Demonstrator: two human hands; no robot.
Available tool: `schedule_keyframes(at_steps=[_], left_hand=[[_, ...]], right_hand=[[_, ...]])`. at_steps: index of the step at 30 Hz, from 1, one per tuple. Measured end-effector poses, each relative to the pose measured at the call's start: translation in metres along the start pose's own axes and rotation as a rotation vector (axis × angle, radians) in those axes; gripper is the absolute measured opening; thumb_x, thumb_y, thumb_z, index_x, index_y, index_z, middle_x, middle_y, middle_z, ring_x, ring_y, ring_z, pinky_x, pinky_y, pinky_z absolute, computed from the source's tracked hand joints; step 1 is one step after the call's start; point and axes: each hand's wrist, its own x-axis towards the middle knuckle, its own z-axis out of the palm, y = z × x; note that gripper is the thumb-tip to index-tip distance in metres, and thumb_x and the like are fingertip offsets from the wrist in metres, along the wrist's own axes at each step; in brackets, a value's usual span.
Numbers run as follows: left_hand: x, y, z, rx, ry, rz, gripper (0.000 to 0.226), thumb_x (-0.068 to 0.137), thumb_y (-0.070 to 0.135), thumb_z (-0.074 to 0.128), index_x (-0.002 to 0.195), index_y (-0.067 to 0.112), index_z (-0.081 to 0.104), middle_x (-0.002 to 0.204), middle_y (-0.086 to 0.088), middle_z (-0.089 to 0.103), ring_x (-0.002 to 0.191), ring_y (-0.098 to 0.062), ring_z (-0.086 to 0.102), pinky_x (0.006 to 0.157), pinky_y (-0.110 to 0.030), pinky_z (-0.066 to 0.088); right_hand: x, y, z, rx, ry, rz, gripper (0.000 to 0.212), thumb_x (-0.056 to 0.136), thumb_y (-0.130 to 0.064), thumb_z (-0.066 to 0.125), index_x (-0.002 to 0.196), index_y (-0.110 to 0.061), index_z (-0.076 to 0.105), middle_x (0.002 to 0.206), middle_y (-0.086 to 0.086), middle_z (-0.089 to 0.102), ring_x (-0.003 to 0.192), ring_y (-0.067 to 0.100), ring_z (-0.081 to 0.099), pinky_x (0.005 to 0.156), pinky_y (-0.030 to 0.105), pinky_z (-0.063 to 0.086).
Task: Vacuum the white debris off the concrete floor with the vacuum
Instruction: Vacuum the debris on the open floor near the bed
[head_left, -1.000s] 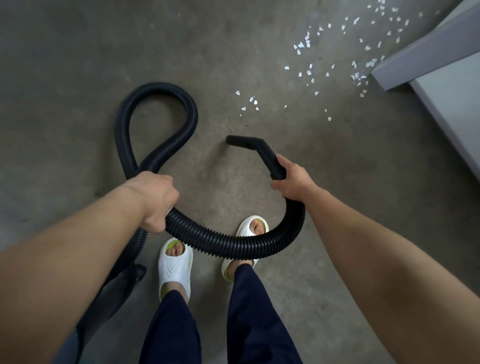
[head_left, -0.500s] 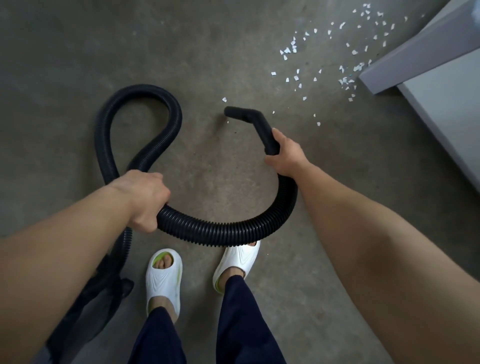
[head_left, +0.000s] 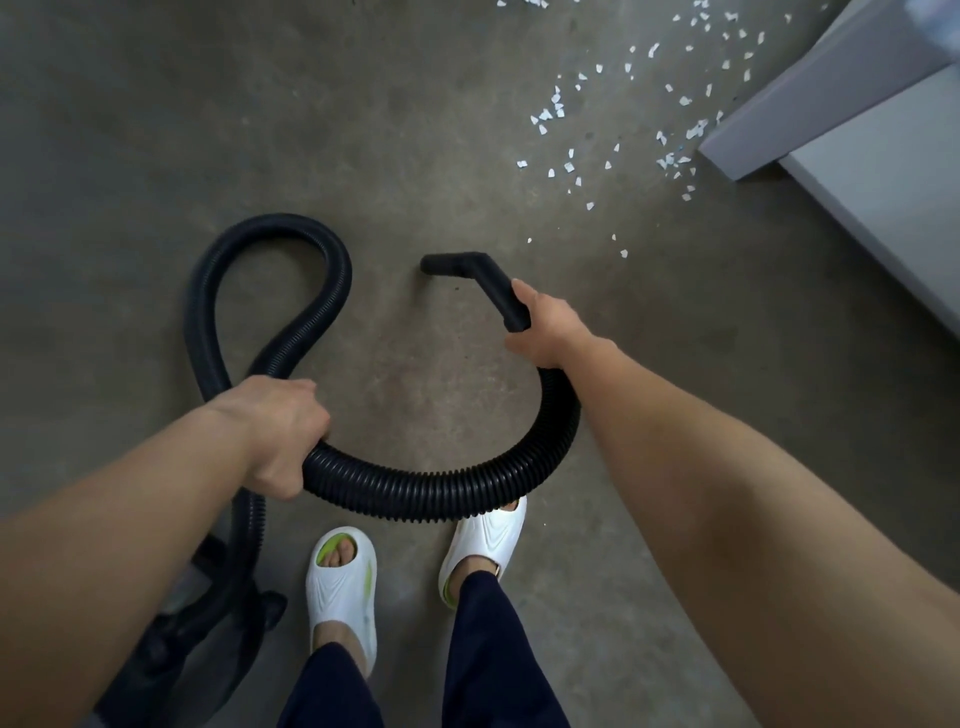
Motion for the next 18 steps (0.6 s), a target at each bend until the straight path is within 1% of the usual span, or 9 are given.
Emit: schedule_keyframes(at_steps=[2, 4, 6, 8, 10, 12, 14, 16, 18], left_hand=[[0.001, 0.007, -0.006, 0.015, -0.001, 0.01, 0.011, 0.065, 0.026, 0.05, 0.074, 0.028, 0.056, 0.091, 0.003, 0.044, 0.084, -0.018, 0.058, 0.074, -0.03, 0.051], [0.004, 0.016, -0.017, 0.038, 0.002, 0.017, 0.013, 0.067, 0.025, 0.051, 0.077, 0.027, 0.059, 0.094, 0.002, 0.045, 0.078, -0.018, 0.056, 0.07, -0.029, 0.049], [0.006, 0.024, -0.027, 0.061, 0.006, 0.027, 0.013, 0.068, 0.025, 0.051, 0.078, 0.026, 0.059, 0.095, 0.001, 0.046, 0.077, -0.018, 0.055, 0.065, -0.028, 0.045], [0.008, 0.029, -0.037, 0.07, 0.026, 0.033, 0.014, 0.068, 0.026, 0.051, 0.079, 0.027, 0.06, 0.093, 0.002, 0.045, 0.079, -0.017, 0.055, 0.063, -0.027, 0.042], [0.009, 0.033, -0.049, 0.074, 0.053, 0.045, 0.013, 0.067, 0.027, 0.051, 0.078, 0.028, 0.058, 0.091, 0.002, 0.044, 0.082, -0.017, 0.056, 0.065, -0.028, 0.043], [0.012, 0.036, -0.062, 0.079, 0.083, 0.051, 0.012, 0.066, 0.028, 0.051, 0.077, 0.029, 0.057, 0.09, 0.003, 0.045, 0.079, -0.015, 0.054, 0.066, -0.028, 0.045], [0.016, 0.041, -0.079, 0.098, 0.103, 0.053, 0.013, 0.066, 0.029, 0.051, 0.077, 0.03, 0.057, 0.091, 0.003, 0.046, 0.076, -0.013, 0.05, 0.066, -0.028, 0.046], [0.02, 0.043, -0.092, 0.104, 0.126, 0.048, 0.012, 0.065, 0.03, 0.052, 0.077, 0.03, 0.056, 0.089, 0.004, 0.045, 0.079, -0.013, 0.051, 0.069, -0.028, 0.047], [0.027, 0.043, -0.107, 0.118, 0.151, 0.059, 0.009, 0.064, 0.032, 0.052, 0.073, 0.031, 0.053, 0.084, 0.006, 0.042, 0.085, -0.014, 0.054, 0.069, -0.029, 0.047]], right_hand=[[-0.011, 0.018, 0.001, 0.011, -0.025, 0.023, 0.081, 0.082, -0.022, 0.066, 0.153, -0.027, 0.026, 0.128, 0.006, 0.057, 0.114, 0.028, 0.057, 0.089, 0.031, 0.048], [-0.022, 0.037, -0.002, 0.031, -0.02, 0.062, 0.084, 0.083, -0.022, 0.067, 0.154, -0.026, 0.024, 0.134, 0.006, 0.055, 0.119, 0.027, 0.055, 0.096, 0.033, 0.047], [-0.032, 0.052, -0.006, 0.08, 0.037, 0.107, 0.084, 0.082, -0.022, 0.066, 0.154, -0.024, 0.024, 0.139, 0.007, 0.053, 0.124, 0.026, 0.053, 0.098, 0.029, 0.044], [-0.043, 0.069, -0.015, 0.163, 0.139, 0.167, 0.081, 0.082, -0.021, 0.065, 0.154, -0.024, 0.027, 0.14, 0.006, 0.053, 0.123, 0.024, 0.053, 0.094, 0.025, 0.041], [-0.055, 0.087, -0.028, 0.268, 0.242, 0.252, 0.081, 0.083, -0.021, 0.065, 0.154, -0.026, 0.027, 0.137, 0.004, 0.055, 0.118, 0.023, 0.056, 0.089, 0.023, 0.042], [-0.067, 0.103, -0.038, 0.357, 0.316, 0.328, 0.081, 0.083, -0.021, 0.066, 0.154, -0.026, 0.027, 0.133, 0.004, 0.056, 0.113, 0.023, 0.058, 0.087, 0.025, 0.045], [-0.079, 0.117, -0.05, 0.42, 0.373, 0.391, 0.073, 0.082, -0.021, 0.064, 0.149, -0.023, 0.035, 0.125, 0.004, 0.059, 0.107, 0.024, 0.06, 0.083, 0.029, 0.048], [-0.087, 0.129, -0.056, 0.472, 0.426, 0.44, 0.062, 0.082, -0.02, 0.062, 0.141, -0.018, 0.043, 0.114, 0.004, 0.061, 0.098, 0.024, 0.061, 0.08, 0.031, 0.05], [-0.091, 0.137, -0.064, 0.542, 0.488, 0.481, 0.055, 0.081, -0.019, 0.062, 0.135, -0.019, 0.047, 0.106, 0.002, 0.062, 0.093, 0.025, 0.062, 0.08, 0.035, 0.053]])
